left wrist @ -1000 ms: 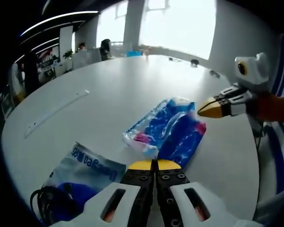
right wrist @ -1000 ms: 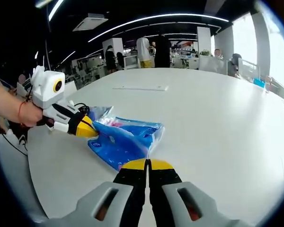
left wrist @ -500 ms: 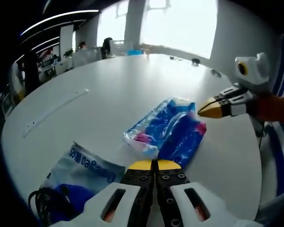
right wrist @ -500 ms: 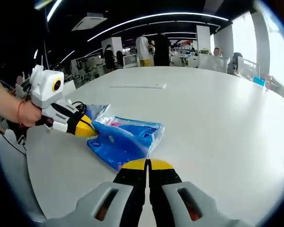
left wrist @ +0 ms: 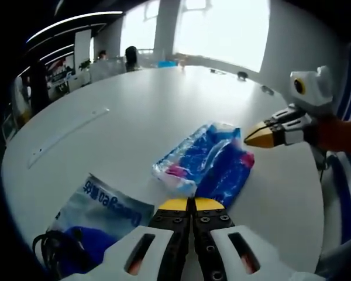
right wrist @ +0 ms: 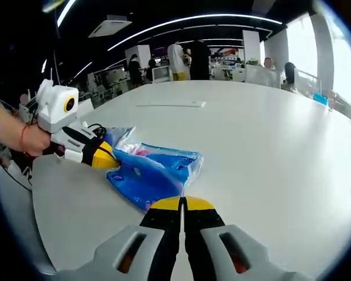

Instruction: Arrange the tabletop items into an orderly group along one side of the table until the central work area is clear of visible clutter.

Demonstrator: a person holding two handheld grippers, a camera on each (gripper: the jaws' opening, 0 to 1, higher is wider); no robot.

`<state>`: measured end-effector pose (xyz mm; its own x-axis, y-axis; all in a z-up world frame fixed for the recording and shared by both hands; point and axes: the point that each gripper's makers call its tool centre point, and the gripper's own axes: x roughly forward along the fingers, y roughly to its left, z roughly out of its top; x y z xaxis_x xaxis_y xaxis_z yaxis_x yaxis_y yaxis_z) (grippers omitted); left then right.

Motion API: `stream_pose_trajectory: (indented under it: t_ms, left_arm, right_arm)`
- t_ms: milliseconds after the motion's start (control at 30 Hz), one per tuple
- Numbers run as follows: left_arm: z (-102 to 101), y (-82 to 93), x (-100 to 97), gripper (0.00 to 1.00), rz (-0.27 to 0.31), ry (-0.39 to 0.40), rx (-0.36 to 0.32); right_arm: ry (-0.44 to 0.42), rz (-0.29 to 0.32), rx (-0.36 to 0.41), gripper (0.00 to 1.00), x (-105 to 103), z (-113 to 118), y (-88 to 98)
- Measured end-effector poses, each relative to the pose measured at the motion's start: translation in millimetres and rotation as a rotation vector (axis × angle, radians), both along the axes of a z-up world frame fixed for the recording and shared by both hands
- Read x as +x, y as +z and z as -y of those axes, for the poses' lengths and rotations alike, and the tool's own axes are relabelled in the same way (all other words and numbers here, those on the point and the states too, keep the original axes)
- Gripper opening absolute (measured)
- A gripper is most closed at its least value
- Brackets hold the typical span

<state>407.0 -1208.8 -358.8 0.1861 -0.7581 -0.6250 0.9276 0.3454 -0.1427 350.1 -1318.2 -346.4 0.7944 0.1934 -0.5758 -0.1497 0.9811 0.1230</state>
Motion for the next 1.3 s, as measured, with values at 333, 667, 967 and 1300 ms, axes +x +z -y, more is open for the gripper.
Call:
stream_pose_trajectory:
  t_ms: [333, 667, 967, 1300]
  left_arm:
    - [1.0, 0.5, -1.2, 0.00, 0.007, -0.003, 0.001]
    - [0.1, -1.2, -3.9, 0.01, 0.002, -0.009, 0.009]
    - [-0.4, -1.7, -3.2, 0.05, -0.001, -0.008, 0.008]
    - [-0.5, -0.6, -3.4, 0.07, -0.008, -0.008, 0.001]
  right_arm:
    - [-0.012, -0.002, 0.014, 0.00, -1.1, 2.7, -2.9]
    - [-0.015, -0.003, 0.043, 0.00, -1.9, 1.0, -2.9]
    - [-0.018, -0.014, 0.056, 0.08, -3.1, -1.7, -5.0]
    - [-0.018, -0.026, 0.052, 0.10, -3.5, -2.8, -7.8]
